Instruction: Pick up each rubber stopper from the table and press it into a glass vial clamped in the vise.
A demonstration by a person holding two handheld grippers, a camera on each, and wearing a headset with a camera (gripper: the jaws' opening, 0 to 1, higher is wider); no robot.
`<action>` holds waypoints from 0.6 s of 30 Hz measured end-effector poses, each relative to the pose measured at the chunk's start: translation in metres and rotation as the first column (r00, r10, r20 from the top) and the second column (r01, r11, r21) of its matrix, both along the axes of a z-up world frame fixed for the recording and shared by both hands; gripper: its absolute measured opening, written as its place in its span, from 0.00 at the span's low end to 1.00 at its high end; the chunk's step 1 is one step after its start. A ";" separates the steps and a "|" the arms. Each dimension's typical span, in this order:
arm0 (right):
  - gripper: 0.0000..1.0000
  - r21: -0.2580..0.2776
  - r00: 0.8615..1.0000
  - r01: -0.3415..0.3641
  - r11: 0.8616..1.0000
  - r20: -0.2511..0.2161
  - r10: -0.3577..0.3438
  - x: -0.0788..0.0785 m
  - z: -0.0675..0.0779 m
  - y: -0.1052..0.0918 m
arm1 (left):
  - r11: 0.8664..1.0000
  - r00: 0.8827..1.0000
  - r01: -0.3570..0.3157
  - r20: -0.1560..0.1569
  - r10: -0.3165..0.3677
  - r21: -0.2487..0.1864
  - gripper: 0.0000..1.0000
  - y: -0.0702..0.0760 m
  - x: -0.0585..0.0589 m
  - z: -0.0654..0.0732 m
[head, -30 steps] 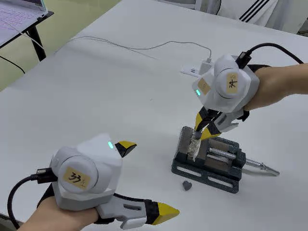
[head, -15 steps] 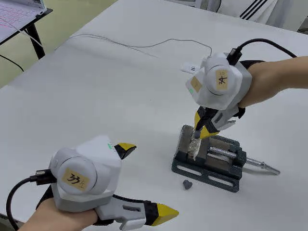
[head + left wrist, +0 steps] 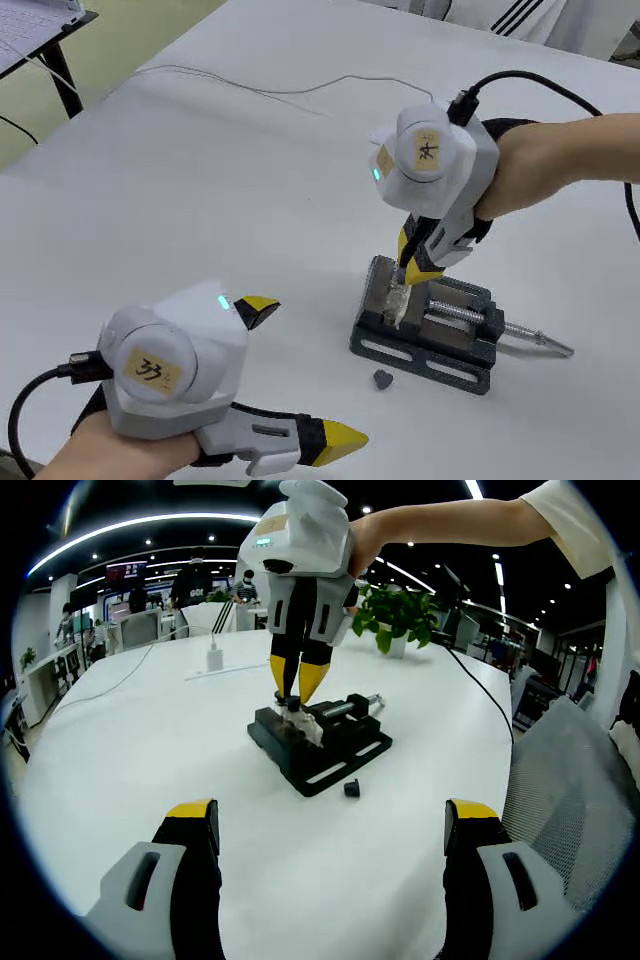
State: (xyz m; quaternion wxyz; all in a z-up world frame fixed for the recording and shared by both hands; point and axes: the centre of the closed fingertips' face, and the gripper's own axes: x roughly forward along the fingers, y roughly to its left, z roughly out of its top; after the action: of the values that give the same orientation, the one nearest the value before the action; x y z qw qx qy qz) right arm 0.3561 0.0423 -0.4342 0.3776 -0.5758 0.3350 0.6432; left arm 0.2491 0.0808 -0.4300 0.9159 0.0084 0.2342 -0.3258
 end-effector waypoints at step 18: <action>0.06 0.037 0.999 -0.033 0.999 0.001 0.033 0.002 -0.001 -0.003 | 1.000 1.000 0.011 -0.001 -0.011 -0.009 0.92 -0.006 0.002 0.000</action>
State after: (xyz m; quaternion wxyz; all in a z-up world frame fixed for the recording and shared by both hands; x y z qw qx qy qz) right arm 0.3578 0.0397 -0.4352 0.3773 -0.5743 0.3135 0.6554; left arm 0.2507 0.0752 -0.4296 0.9141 0.0056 0.2331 -0.3318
